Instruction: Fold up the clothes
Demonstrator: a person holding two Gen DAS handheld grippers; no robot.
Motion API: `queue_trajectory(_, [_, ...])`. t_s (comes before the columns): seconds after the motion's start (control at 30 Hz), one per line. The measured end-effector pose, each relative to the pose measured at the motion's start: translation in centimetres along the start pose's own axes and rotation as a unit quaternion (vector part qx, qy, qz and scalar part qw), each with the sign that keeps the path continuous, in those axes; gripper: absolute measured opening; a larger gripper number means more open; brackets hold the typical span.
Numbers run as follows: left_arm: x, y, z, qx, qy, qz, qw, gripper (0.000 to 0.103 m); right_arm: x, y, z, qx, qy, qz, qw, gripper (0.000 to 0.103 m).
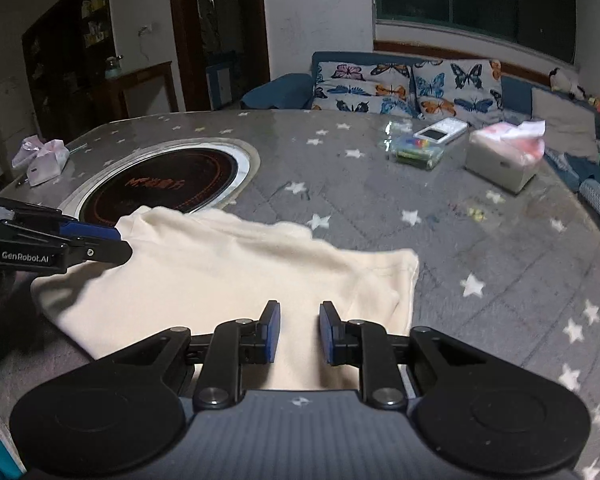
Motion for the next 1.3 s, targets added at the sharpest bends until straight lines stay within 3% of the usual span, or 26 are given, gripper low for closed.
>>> queue_trajectory(0.23, [-0.1, 2.0, 0.9, -0.008, -0.004, 0.005, 0.9999, 0.034, 0.3, 2.2, 1.3, -0.011, 0.001, -0.005, 1.000, 0.020])
queue_trajectory(0.43, [1.0, 2.6, 3.3, 0.014, 0.009, -0.011, 0.9998, 0.034, -0.2, 3.1, 4.3, 0.012, -0.015, 0.006, 1.000, 0.020])
queue_trajectory(0.63, [1.4, 2.8, 3.6, 0.014, 0.013, -0.019, 0.9996, 0.034, 0.1, 3.0, 3.3, 0.001, -0.011, 0.004, 1.000, 0.020])
queue_trajectory(1.3, [2.3, 1.9, 0.7, 0.001, 0.038, -0.040, 0.9985, 0.036, 8.5, 1.5, 2.1, 0.005, 0.057, -0.089, 0.994, 0.022])
Point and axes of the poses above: each gripper's, at about its wrist camera, not at the fingertips, and z roughly the way its jaws point, x to its left, y to its top, the point moved 1 cm from there along z, roughly the way its jaws point, and after that the axes turned 6 degrees about x, right-handed, at the moved point
